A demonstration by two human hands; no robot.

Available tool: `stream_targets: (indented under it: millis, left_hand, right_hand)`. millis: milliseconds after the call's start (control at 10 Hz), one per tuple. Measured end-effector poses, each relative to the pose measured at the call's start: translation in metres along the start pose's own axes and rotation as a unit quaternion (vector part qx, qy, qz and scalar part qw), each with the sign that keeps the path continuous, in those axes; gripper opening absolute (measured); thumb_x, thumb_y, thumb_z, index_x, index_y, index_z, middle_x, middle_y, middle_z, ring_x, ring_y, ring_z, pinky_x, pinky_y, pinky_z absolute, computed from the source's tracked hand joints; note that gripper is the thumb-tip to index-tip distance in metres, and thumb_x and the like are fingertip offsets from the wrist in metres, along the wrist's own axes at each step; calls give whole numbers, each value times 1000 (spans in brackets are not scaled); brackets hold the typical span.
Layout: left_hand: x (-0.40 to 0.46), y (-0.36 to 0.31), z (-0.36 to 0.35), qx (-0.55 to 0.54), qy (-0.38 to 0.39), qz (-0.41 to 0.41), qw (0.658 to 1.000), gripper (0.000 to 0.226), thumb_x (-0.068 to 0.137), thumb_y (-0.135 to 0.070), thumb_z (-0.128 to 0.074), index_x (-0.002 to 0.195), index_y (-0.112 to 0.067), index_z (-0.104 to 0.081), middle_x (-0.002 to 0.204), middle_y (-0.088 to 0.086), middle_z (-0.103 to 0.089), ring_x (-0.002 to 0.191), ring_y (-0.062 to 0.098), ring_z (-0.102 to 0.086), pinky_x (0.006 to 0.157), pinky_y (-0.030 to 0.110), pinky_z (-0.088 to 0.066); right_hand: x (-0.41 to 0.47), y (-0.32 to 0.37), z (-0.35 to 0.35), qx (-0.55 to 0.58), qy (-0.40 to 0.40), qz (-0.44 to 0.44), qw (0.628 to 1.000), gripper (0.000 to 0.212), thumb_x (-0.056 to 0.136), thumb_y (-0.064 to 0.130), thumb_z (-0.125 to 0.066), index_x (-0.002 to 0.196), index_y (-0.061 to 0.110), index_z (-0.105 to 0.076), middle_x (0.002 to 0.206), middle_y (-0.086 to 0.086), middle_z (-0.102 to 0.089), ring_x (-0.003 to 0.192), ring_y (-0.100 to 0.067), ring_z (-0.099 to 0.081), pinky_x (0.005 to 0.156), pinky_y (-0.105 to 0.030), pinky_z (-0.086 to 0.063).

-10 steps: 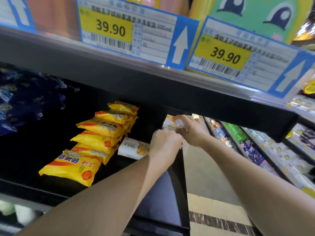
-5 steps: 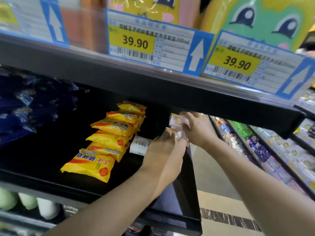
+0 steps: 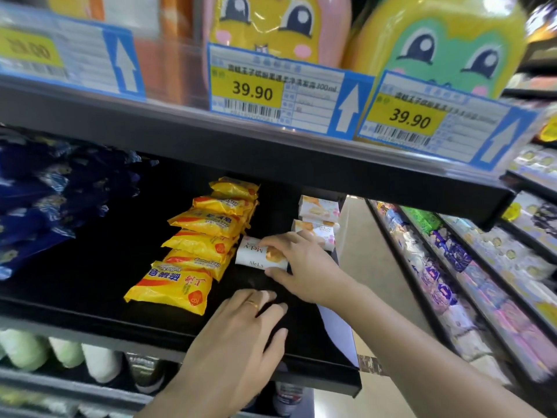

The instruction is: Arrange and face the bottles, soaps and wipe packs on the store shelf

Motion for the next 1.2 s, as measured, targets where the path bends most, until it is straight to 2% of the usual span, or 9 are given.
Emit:
stream_targets:
  millis: [100,200,300,400,600,800,1000,1100,1200]
  left_hand:
    - [-1,1,0,-13,5,3,1000,47,94,-50,-40,127,-34,-69,127,-13,-65,122,10,-57,94,30,-56]
    - [-1,0,0,-20,2,4,1000,45,92,-49,-42,124,-34,-71,125,-13,-66,120,9,-58,91,30,-57]
    - [-1,0,2,-30,3,6,1000,42,91,-48,-45,120,-35,-71,123,-15,-66,116,9,-60,89,28,-57]
    - [-2,0,1,-21,3,11,1000,39,91,-49,-47,119,-36,-70,122,-18,-63,112,8,-60,86,26,-55]
    - [2,7,-3,-43,46,26,998,48,93,-57,-40,131,-39,-63,135,-24,-54,125,6,-50,99,27,-49]
    - [0,5,0,-63,57,41,996,58,94,-60,-28,141,-40,-55,145,-26,-46,136,1,-38,108,25,-40]
    - [-2,3,4,-67,47,50,995,53,96,-58,-33,140,-40,-56,144,-25,-46,135,1,-39,107,23,-39]
    - [-3,2,7,-78,37,50,995,51,98,-57,-34,142,-39,-54,145,-26,-44,136,0,-36,105,19,-34]
    - [-2,1,11,-85,28,48,995,44,102,-52,-43,143,-40,-53,145,-27,-42,137,-1,-34,108,18,-31]
  right_hand:
    - [-2,0,2,19,-16,-9,1000,58,98,36,-64,150,36,-40,144,4,-47,130,-18,-34,109,-33,-40]
    - [-11,-8,12,47,-51,-6,998,55,98,30,-65,148,35,-44,141,5,-49,129,-17,-33,107,-31,-36]
    - [-19,-30,35,60,-125,-11,990,51,95,22,-68,143,27,-53,138,0,-52,128,-23,-36,107,-34,-36]
    - [-14,-69,49,48,-148,-68,986,48,95,20,-67,139,31,-54,139,1,-51,130,-23,-36,109,-36,-37]
    - [6,-109,32,28,-71,-123,990,45,99,22,-62,138,39,-47,144,3,-47,138,-23,-33,110,-40,-41]
    - [11,-108,31,24,-64,-135,988,48,100,16,-59,142,34,-45,151,1,-42,143,-23,-26,113,-39,-35]
    - [5,-100,36,19,-54,-136,989,51,100,19,-58,146,34,-43,155,0,-37,144,-24,-25,114,-37,-34]
    - [1,-95,40,21,-77,-142,987,58,99,24,-61,152,31,-39,160,-1,-33,149,-24,-22,119,-38,-31]
    - [-9,-86,49,37,-144,-136,979,55,98,23,-63,149,29,-43,157,3,-36,148,-20,-25,116,-37,-38]
Point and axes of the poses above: each hand's wrist, its own x-axis towards the middle knuckle, its own z-axis out of the back of the hand, y = z × x, the point moved 8 cm from there along x, towards the middle knuckle
